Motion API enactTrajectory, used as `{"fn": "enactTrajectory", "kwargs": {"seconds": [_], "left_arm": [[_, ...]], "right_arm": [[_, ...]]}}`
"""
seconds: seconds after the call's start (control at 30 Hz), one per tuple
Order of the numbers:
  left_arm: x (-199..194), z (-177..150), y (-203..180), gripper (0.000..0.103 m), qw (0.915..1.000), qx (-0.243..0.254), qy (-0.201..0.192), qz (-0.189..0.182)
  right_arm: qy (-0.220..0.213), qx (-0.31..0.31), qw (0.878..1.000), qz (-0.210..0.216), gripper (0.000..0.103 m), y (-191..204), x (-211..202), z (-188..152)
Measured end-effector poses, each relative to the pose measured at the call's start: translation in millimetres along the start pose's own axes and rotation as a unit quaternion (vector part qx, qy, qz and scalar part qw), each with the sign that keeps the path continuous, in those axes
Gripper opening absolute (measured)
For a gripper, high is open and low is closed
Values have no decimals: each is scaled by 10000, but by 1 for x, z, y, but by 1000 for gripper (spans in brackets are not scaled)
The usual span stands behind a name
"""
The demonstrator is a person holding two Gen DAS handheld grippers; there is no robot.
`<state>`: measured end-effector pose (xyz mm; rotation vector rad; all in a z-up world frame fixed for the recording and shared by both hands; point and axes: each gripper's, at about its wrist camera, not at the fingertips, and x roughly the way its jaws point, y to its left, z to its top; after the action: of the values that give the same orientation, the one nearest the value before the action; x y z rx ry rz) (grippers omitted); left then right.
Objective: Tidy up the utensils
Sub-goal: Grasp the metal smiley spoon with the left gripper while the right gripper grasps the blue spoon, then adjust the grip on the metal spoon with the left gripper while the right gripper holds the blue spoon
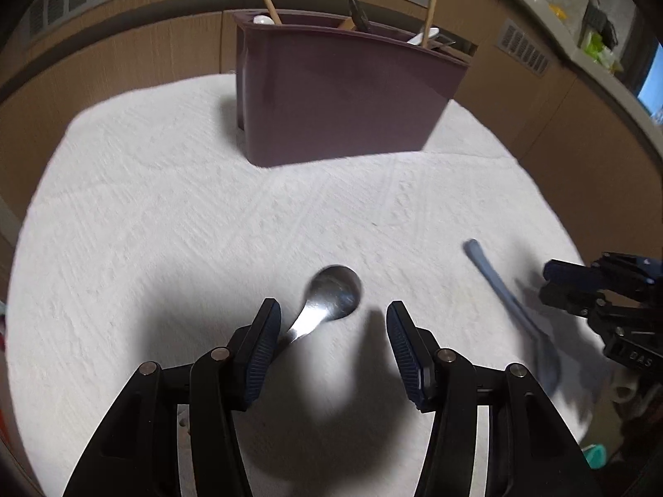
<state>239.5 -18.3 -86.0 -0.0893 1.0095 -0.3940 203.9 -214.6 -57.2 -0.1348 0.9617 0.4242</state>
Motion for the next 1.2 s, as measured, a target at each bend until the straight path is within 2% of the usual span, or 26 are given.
{"fn": "enactTrajectory", "kwargs": {"seconds": [0.2, 0.27, 0.43, 0.5, 0.57, 0.73, 0.77, 0.8, 0.87, 0.93, 1.03, 1.2], "left_arm": [[-8, -18, -24, 54, 9993, 226, 159, -270], [-8, -22, -32, 54, 9989, 414, 148, -131], [-7, -24, -41, 55, 9947, 978, 318, 51], [-5, -23, -44, 55, 9908, 1294, 367, 126], [-1, -22, -48, 55, 9851, 1664, 320, 287], [9, -6, -47, 56, 9832, 1771, 429, 137], [10, -5, -47, 55, 9832, 1761, 454, 146], [9, -4, -47, 48, 9833, 1755, 451, 179], [5, -8, -49, 30, 9850, 1670, 338, 279], [-2, -12, -49, 30, 9888, 1439, 127, 364], [-24, -18, -44, 30, 9959, 820, -351, 134], [-63, -15, -41, 30, 9934, 55, -1130, -200]], "right_arm": [[173, 147, 9997, 59, 26, 4, 9, -5], [139, 205, 9996, 144, 26, 9, 18, 2], [209, 111, 9997, -75, 24, 22, 46, 14], [146, 31, 9997, -208, 13, 24, 46, 15], [143, 105, 9998, -77, 12, 21, 44, 14], [41, 168, 9998, -57, 11, 15, 32, 7], [6, 187, 9998, -66, 11, 14, 28, 6], [-28, 202, 9998, -78, 11, 12, 25, 6], [-170, 280, 9994, -68, 11, 8, 15, 6], [-305, 385, 9988, -22, 11, 5, 6, 7], [-544, 499, 9973, 15, 11, 2, -8, 8], [-787, 674, 9945, 116, 11, 1, -24, 9]]}}
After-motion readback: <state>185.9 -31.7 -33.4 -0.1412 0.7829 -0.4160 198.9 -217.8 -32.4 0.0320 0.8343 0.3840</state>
